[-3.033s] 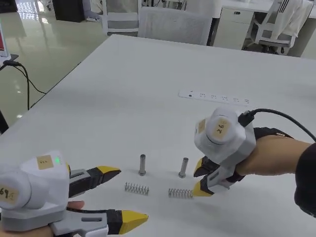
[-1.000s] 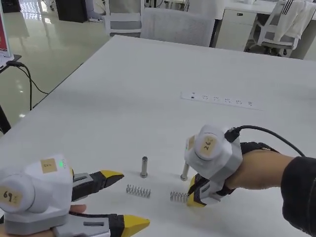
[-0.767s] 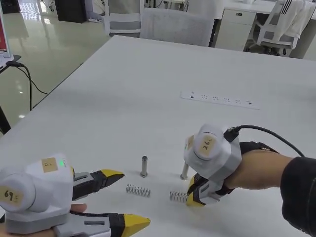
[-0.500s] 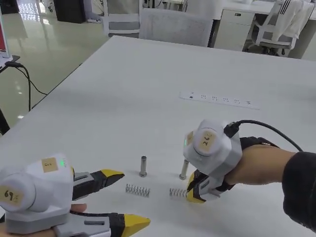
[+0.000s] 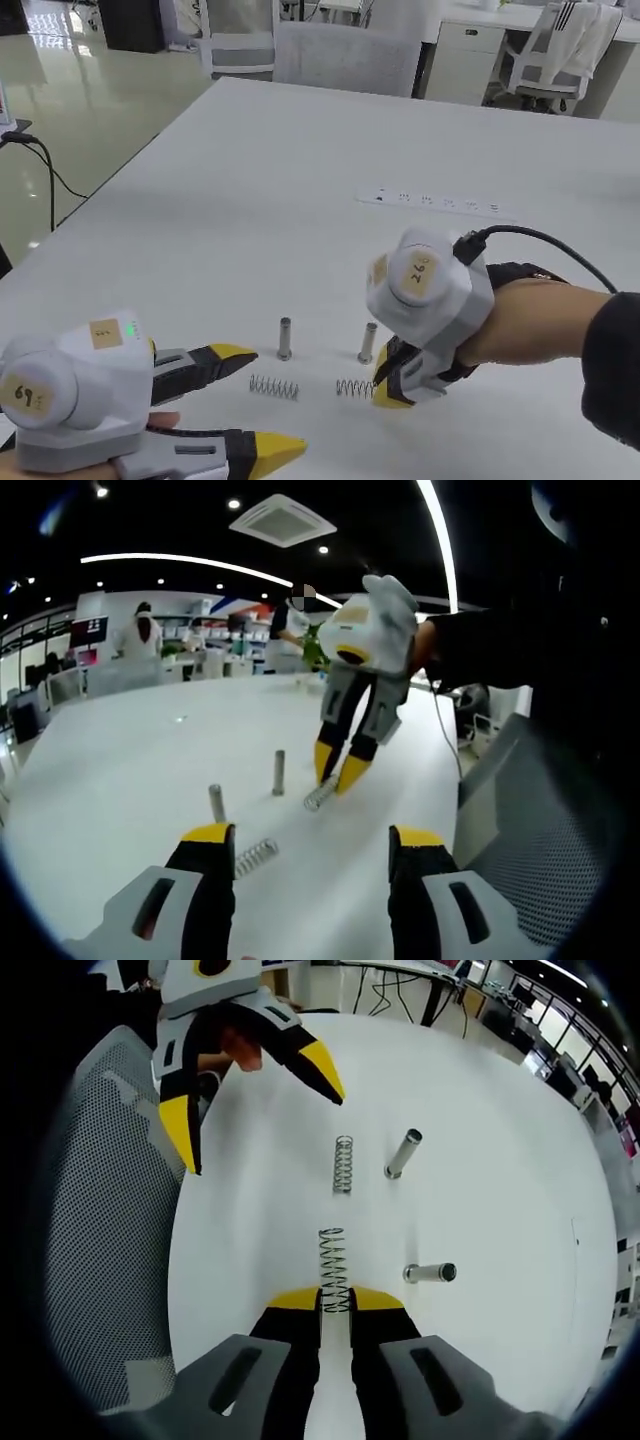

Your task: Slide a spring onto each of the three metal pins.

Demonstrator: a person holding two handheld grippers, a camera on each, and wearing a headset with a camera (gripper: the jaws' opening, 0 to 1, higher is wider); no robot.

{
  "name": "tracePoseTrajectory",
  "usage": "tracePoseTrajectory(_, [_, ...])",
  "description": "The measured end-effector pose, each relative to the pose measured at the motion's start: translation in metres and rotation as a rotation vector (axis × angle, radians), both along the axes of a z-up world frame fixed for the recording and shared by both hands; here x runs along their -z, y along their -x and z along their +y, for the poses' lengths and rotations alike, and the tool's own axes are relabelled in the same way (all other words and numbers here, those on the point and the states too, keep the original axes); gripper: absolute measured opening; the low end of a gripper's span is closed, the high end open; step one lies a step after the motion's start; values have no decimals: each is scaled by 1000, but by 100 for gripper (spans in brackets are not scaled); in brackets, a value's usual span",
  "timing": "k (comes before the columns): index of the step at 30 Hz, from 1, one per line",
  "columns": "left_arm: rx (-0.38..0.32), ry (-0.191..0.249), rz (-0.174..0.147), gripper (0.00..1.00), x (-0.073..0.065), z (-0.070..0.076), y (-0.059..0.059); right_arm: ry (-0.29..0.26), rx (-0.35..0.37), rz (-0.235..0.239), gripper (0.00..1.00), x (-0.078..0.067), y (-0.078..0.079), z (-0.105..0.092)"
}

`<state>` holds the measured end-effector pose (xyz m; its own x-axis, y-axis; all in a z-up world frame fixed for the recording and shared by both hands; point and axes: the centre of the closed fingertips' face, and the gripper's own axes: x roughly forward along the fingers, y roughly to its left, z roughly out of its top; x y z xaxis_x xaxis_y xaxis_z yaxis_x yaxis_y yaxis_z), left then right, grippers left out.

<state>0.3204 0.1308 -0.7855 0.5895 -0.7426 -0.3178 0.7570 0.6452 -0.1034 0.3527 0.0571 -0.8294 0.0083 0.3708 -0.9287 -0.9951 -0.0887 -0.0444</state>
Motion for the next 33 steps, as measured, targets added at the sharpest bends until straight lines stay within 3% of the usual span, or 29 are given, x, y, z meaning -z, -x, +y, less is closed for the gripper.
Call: tracePoseTrajectory(33, [90, -16, -28, 39, -6, -26, 1, -43, -85, -24, 7, -28, 23, 20])
